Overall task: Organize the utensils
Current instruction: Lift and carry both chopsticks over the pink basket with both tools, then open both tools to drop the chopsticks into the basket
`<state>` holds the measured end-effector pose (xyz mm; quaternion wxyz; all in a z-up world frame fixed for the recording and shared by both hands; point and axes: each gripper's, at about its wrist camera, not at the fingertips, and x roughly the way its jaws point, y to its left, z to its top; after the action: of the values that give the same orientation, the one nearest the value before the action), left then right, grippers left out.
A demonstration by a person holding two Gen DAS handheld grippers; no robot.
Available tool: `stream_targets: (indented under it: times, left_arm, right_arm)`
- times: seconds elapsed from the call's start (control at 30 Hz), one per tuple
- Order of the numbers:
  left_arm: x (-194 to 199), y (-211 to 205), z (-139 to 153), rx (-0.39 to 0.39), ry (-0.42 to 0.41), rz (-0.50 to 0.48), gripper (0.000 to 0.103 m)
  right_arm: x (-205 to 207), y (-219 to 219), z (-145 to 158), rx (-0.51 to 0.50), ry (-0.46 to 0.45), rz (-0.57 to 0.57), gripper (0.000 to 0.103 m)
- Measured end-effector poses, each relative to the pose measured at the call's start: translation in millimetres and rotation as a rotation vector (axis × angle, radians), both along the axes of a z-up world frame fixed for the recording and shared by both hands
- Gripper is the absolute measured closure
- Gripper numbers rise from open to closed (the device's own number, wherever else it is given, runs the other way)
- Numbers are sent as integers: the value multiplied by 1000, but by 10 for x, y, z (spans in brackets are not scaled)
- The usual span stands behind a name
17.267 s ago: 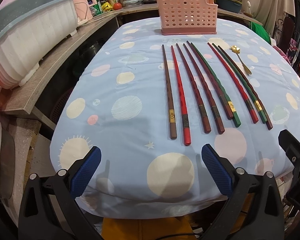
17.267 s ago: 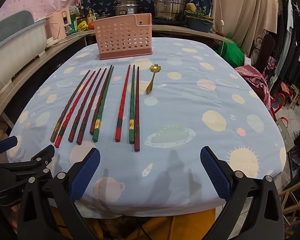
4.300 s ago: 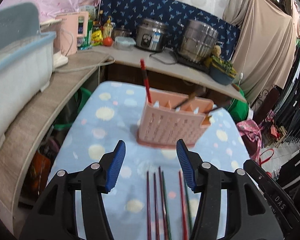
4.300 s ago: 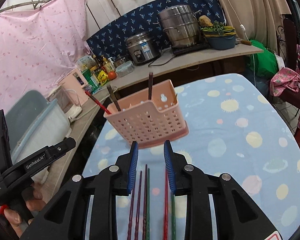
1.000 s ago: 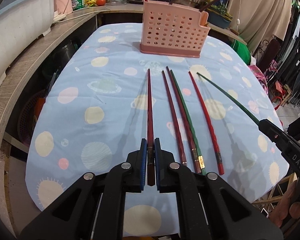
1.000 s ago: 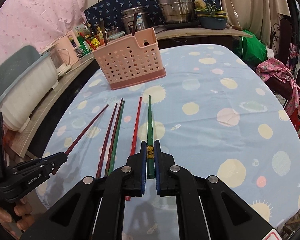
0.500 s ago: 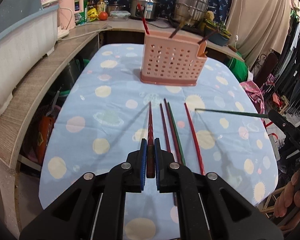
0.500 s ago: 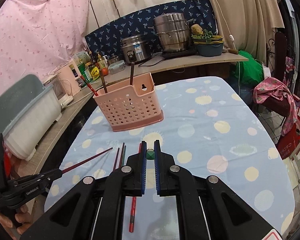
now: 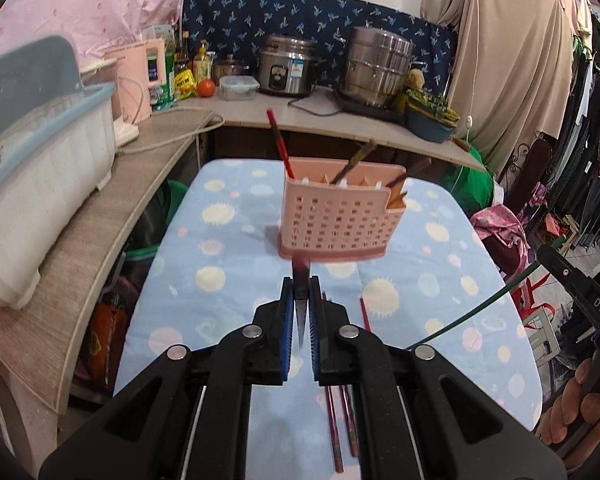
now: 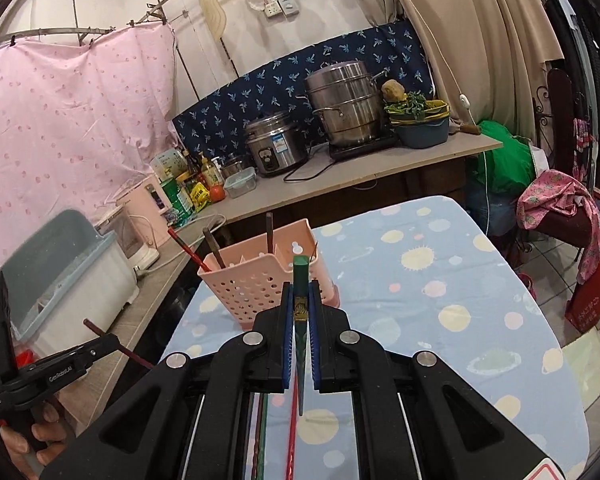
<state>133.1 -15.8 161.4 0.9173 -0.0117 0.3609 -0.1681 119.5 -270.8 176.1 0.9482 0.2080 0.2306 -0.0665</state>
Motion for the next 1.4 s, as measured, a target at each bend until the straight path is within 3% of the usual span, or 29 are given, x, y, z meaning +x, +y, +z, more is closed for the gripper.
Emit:
stream_targets:
  times: [0.33, 0.57, 0.77, 0.93, 1.13, 1.4]
  left_arm:
    - [380, -101, 635, -50, -130, 19, 96]
    - [593, -159, 1069, -128, -277, 86, 96]
    - [768, -246, 1306, -165, -397, 113, 96]
    - [957, -342, 1256, -155, -394, 117, 96]
    - [1155, -398, 974, -137, -338, 112, 96]
    - [1356, -405, 603, -122, -252, 114, 96]
  right_arm:
    - [324, -187, 417, 72, -137, -7, 96]
    - [698, -303, 572, 155, -222, -4, 96]
    - [978, -341, 678, 151, -265, -39, 96]
    - [1248, -335, 706, 121, -254, -53, 96]
    - [1555, -294, 371, 129, -144, -31, 96]
    - [1678, -208, 102, 112, -76, -13, 96]
